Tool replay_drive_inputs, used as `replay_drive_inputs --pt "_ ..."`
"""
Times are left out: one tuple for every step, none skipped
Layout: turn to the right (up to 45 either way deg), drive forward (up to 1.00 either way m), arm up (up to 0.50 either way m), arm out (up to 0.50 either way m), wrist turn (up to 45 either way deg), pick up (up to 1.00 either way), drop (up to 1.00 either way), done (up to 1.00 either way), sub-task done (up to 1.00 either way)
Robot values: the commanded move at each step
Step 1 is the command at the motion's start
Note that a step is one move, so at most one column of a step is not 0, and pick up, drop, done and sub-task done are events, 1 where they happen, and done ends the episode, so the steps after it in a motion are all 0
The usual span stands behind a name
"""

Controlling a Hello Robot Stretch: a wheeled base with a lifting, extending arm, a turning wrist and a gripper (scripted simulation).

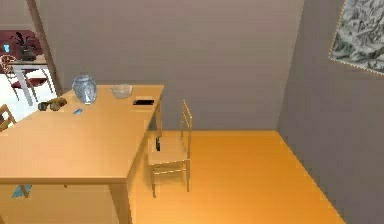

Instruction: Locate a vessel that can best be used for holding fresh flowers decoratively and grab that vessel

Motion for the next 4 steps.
replay_drive_inputs --pt "18.0 0.00 0.00 0.00 0.0 0.00 0.00 0.00 0.00" --pt "0.0 1.00 0.00 0.00 0.0 0.00 0.00 0.00 0.00" --pt "15.0 0.00 0.00 0.00 0.0 0.00 0.00 0.00 0.00" --pt "0.0 0.15 0.00 0.00 0.0 0.00 0.00 0.00 0.00"
